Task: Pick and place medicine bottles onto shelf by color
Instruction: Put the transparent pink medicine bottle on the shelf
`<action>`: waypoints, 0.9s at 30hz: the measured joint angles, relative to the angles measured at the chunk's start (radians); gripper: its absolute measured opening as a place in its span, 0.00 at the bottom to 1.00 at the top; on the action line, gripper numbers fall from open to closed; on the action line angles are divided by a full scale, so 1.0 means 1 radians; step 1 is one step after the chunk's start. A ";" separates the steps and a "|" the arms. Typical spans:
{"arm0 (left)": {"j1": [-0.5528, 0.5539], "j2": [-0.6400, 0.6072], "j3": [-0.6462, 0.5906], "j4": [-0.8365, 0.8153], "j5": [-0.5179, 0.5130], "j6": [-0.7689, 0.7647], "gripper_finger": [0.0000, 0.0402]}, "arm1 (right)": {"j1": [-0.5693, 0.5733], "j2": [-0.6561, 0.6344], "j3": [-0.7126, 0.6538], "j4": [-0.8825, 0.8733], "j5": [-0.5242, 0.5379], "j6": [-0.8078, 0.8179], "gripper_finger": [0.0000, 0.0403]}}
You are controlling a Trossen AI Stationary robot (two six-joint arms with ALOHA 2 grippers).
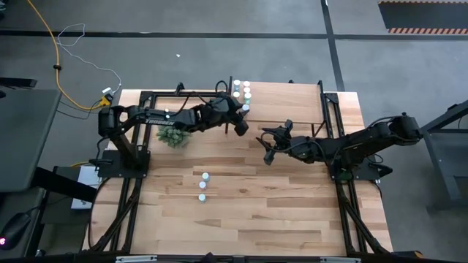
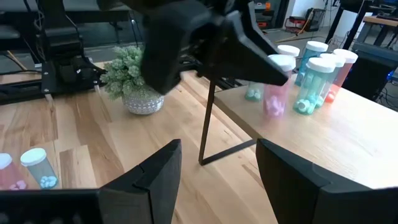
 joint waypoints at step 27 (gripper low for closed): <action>0.019 0.045 0.003 0.041 0.017 0.019 0.27 | -0.002 0.000 0.000 0.012 0.000 0.012 0.50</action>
